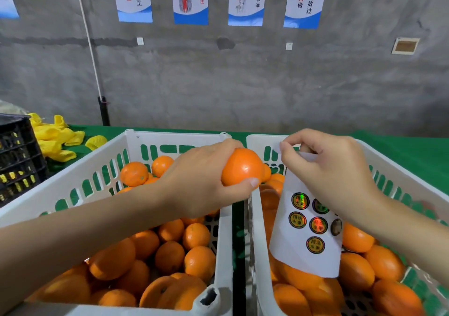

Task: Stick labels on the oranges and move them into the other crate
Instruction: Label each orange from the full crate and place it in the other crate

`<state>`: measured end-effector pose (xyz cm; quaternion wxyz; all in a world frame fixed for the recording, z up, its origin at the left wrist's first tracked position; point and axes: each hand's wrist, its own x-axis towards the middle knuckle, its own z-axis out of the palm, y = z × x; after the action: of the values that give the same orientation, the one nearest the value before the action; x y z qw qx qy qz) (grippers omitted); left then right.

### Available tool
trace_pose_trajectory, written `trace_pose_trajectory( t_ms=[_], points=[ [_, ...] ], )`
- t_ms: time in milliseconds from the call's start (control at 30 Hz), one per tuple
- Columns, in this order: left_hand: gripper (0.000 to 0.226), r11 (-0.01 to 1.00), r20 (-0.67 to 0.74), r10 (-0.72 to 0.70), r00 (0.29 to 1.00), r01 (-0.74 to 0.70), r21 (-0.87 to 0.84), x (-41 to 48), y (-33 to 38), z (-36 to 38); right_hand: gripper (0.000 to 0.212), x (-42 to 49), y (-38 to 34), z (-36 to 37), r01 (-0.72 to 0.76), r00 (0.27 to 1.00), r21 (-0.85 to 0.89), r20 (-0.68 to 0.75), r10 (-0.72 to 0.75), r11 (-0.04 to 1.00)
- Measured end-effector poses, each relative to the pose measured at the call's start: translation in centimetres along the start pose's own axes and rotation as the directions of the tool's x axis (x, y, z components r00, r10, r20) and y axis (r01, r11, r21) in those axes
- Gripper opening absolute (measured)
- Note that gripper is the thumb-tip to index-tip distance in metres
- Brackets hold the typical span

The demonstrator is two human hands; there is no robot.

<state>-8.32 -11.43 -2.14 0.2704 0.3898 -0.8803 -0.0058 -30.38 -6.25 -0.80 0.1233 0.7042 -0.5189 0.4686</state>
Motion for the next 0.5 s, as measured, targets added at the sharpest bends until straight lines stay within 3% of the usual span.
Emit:
trace_pose_trajectory(
  t_ms=[200,500],
  points=[
    [0.063,0.994,0.024,0.06,0.998,-0.057,-0.089,0.01,0.13,0.07,0.018,-0.6,-1.01,0.13,0.31,0.95,-0.066,0.05,-0.307,0.948],
    [0.067,0.99,0.081,0.083,0.993,-0.073,-0.12,0.16,0.12,0.16,0.016,-0.51,-1.01,-0.06,0.33,0.944,-0.036,0.012,-0.33,0.943]
  ],
)
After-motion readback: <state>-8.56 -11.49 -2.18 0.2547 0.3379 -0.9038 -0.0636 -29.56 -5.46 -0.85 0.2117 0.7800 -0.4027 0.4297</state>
